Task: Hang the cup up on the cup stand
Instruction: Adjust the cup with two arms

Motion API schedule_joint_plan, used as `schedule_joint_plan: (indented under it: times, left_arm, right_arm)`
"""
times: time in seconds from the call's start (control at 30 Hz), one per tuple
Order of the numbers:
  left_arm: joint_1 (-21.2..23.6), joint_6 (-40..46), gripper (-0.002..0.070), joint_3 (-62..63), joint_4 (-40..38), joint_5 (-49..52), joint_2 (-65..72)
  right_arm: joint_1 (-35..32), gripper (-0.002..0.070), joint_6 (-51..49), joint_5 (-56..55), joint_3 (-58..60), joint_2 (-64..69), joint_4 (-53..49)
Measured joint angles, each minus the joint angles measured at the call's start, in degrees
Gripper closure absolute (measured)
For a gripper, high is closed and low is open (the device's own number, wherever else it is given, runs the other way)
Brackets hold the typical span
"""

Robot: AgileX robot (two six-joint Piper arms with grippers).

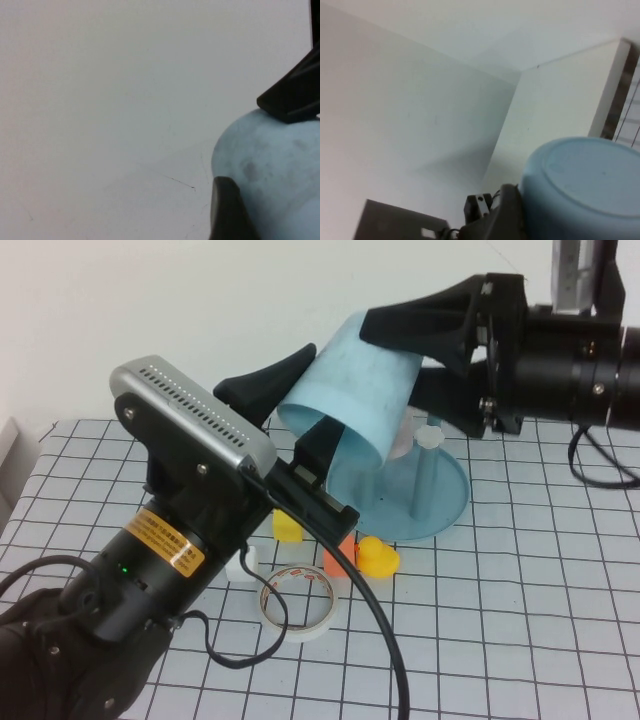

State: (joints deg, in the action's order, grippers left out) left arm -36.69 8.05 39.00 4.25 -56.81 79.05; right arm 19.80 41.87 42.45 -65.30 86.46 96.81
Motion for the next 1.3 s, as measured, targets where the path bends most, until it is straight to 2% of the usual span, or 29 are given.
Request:
schedule_joint_plan:
  times: [0.37,1.0,1.3]
  left_arm:
    - [0.00,-3.98,0.0343,0.00,0.00,1.18,0.00]
    - [0.00,-4.09,0.0343,0.00,0.00,1.76,0.00]
    - [0.00,-9.43,0.0343,0.00,0.00,5.35,0.00]
  right_arm:
    - [0.00,0.0119,11.33,-5.63,-4.12,0.00,0.00]
    - [0.00,0.0120,19.90,-12.72,-4.16,0.02,0.43]
    - [0.00,0.0120,26.17,-16.93,-4.16,0.02,0.55]
